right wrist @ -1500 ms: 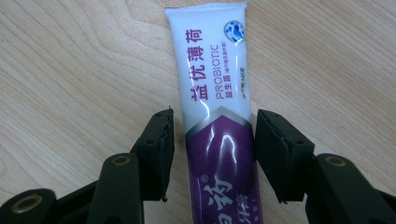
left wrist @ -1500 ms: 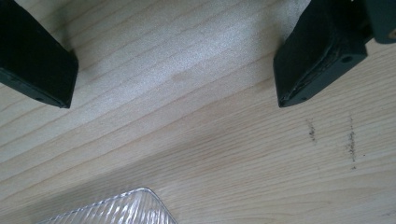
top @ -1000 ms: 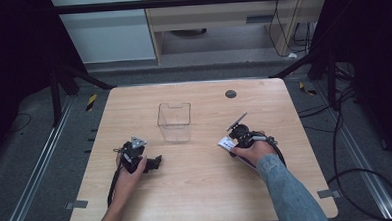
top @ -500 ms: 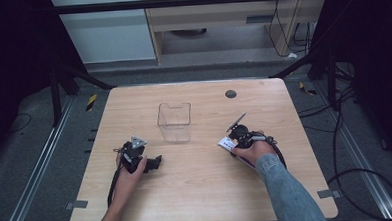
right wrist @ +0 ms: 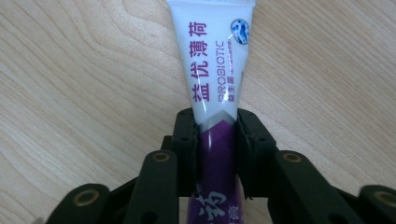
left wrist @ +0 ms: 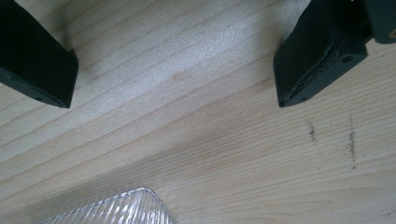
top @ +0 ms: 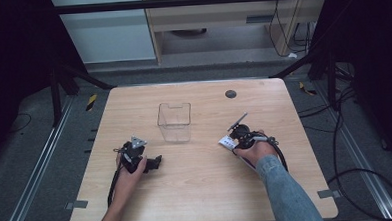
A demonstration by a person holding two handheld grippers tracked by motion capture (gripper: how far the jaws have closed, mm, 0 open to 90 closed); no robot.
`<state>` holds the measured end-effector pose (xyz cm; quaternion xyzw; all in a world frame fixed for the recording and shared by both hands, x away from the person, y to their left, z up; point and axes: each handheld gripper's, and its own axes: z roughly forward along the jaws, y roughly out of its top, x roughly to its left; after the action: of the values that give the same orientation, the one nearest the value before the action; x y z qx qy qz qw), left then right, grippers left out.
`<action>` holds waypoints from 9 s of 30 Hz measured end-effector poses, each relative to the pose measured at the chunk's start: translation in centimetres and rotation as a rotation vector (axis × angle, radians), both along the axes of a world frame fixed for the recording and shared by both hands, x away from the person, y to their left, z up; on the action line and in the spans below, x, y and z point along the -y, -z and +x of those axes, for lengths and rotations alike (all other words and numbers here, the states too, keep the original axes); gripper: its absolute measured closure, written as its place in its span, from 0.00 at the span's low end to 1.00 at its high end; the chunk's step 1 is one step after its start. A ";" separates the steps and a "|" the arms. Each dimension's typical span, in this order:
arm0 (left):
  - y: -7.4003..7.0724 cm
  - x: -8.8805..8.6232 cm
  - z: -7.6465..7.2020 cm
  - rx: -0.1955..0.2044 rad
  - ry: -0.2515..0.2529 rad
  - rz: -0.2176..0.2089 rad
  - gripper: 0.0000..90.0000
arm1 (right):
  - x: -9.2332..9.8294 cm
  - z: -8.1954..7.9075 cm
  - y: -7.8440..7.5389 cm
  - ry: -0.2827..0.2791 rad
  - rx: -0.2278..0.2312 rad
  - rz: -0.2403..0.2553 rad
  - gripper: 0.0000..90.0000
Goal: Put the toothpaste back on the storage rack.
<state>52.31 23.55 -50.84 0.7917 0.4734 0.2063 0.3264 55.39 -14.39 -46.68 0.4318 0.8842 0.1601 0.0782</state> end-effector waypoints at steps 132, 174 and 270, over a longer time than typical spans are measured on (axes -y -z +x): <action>0.0 0.1 0.2 0.001 -0.021 0.000 0.00 | -17.2 7.9 -14.7 -0.024 0.511 0.510 0.88; 0.0 0.1 0.3 0.000 -0.020 -0.002 0.00 | -18.2 6.8 -8.9 -0.052 0.480 0.458 0.88; 0.0 0.1 0.4 -0.002 -0.016 0.001 0.00 | -19.1 7.7 -8.3 -0.041 0.407 0.404 0.82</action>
<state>52.67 23.40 -50.82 0.7883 0.4798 0.2085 0.3240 63.08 4.73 -38.36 0.3799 0.8089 0.4180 0.1631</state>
